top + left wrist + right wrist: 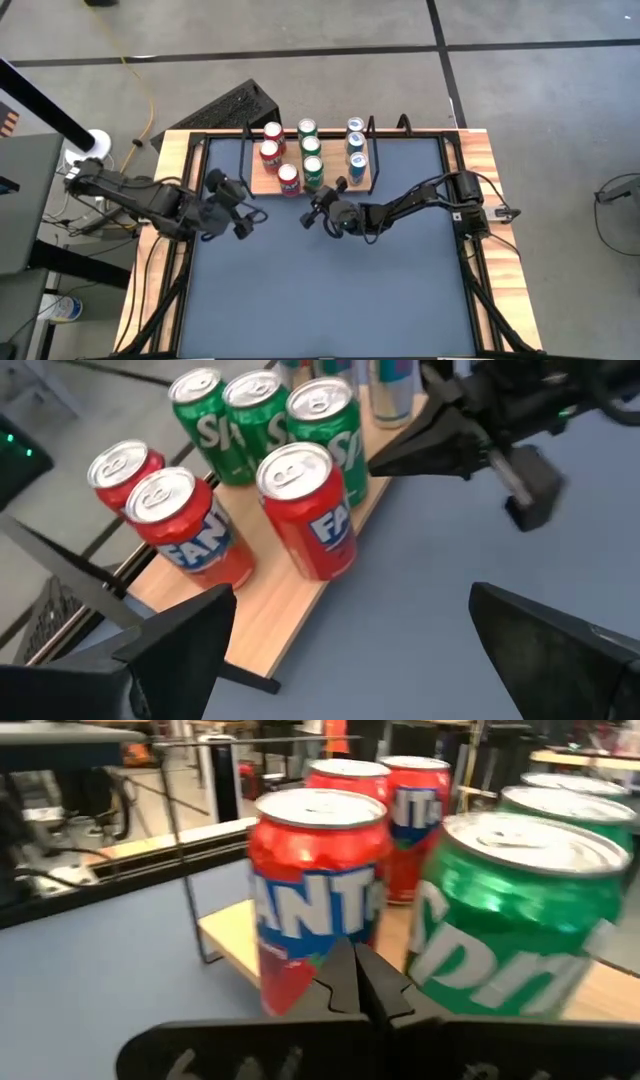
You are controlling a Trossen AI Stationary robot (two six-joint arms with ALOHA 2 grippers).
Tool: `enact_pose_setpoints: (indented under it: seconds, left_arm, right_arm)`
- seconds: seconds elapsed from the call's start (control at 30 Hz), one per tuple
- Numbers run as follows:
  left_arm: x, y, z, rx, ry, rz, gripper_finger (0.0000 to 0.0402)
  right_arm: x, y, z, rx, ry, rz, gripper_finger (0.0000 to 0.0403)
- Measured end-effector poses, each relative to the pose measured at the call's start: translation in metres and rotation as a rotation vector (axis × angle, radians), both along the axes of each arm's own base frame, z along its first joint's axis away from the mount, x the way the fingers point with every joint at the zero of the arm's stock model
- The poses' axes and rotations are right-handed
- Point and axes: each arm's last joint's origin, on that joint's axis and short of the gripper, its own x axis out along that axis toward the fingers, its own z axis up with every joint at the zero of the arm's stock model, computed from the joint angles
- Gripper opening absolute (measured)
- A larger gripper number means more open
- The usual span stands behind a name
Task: Place canned beverage on shelf
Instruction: Put the red soda can on the shelf aligned with the other red soda cans
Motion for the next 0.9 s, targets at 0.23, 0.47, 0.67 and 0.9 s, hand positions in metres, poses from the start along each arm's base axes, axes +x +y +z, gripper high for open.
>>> enact_pose_setpoints:
  seconds: [0.23, 0.47, 0.67, 0.9]
  left_arm:
    - [-0.002, -0.008, 0.0, 0.027, -0.01, -0.025, 0.0391]
    - [-0.002, -0.011, 0.0, 0.03, -0.004, -0.038, 0.0391]
    - [-0.003, -0.012, -0.003, 0.035, 0.022, -0.056, 0.0391]
    - [-0.003, -0.012, -0.003, 0.061, 0.044, -0.069, 0.0391]
  right_arm:
    - [0.0, -0.006, 0.003, 0.025, -0.061, -0.04, 0.0]
    - [0.024, 0.0, -0.033, 0.011, -0.026, -0.029, 0.0]
    - [0.03, 0.013, -0.022, -0.068, 0.003, -0.08, 0.0]
    - [0.033, 0.001, -0.024, -0.08, 0.067, -0.113, 0.0]
